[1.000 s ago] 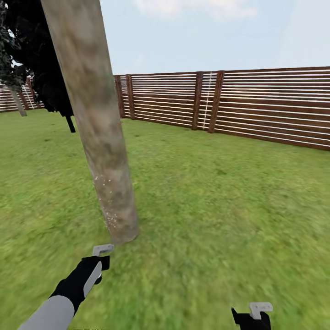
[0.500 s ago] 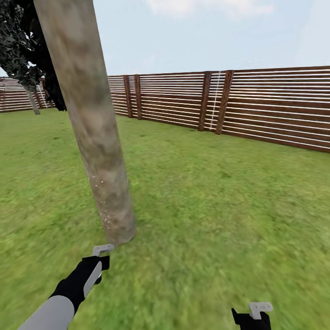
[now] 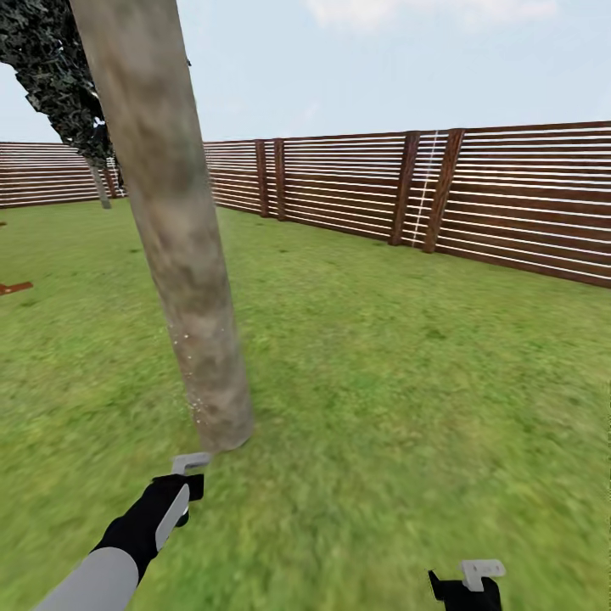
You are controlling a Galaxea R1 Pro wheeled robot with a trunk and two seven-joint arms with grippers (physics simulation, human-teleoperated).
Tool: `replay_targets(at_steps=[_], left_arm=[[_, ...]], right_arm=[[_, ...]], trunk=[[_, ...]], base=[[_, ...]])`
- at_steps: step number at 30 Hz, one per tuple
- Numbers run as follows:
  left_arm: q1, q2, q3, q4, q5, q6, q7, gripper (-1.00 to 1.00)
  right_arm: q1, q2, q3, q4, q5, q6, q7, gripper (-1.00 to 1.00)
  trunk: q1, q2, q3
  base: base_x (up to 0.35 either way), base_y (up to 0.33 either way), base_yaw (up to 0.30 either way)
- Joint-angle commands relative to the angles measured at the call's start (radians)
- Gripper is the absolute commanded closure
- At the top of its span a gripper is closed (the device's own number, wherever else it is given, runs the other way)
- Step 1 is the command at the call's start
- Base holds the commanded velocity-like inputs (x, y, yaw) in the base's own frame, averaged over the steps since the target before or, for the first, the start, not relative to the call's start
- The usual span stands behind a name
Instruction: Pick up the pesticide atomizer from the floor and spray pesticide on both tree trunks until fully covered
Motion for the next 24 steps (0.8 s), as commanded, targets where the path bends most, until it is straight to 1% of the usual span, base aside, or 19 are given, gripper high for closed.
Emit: replay_targets(at_steps=[1,6,12,15,20,24], left_arm=[[0.0,0.0,0.0,0.0,-0.001,0.0,0.0,1.0],[0.0,0.0,0.0,0.0,-0.001,0.0,0.0,1.0],[0.0,0.0,0.0,0.0,-0.001,0.0,0.0,1.0],[0.0,0.0,0.0,0.0,-0.001,0.0,0.0,1.0],[0.0,0.0,0.0,0.0,-0.001,0.0,0.0,1.0],[0.0,0.0,0.0,0.0,-0.001,0.0,0.0,1.0]], right_arm=[[0.0,0.0,0.0,0.0,0.0,0.0,0.0,-1.0],[0.0,0.0,0.0,0.0,0.0,0.0,0.0,-1.0],[0.0,0.0,0.0,0.0,0.0,0.0,0.0,-1.0],[0.0,-0.004,0.0,-0.002,0.0,0.0,-0.006,-1.0],[0.0,-0.002,0.0,-0.002,0.0,0.0,-0.004,-1.0],[0.0,-0.002,0.0,-0.002,0.0,0.0,-0.003,-1.0]], trunk=[[0.0,0.0,0.0],[0.0,0.0,0.0],[0.0,0.0,0.0],[0.0,0.0,0.0],[0.0,0.0,0.0],[0.0,0.0,0.0]], base=[[0.09,-0.268,0.001],[0.09,-0.268,0.015],[0.09,-0.268,0.207],[0.09,-0.268,0.011],[0.09,-0.268,0.002],[0.09,-0.268,0.201]])
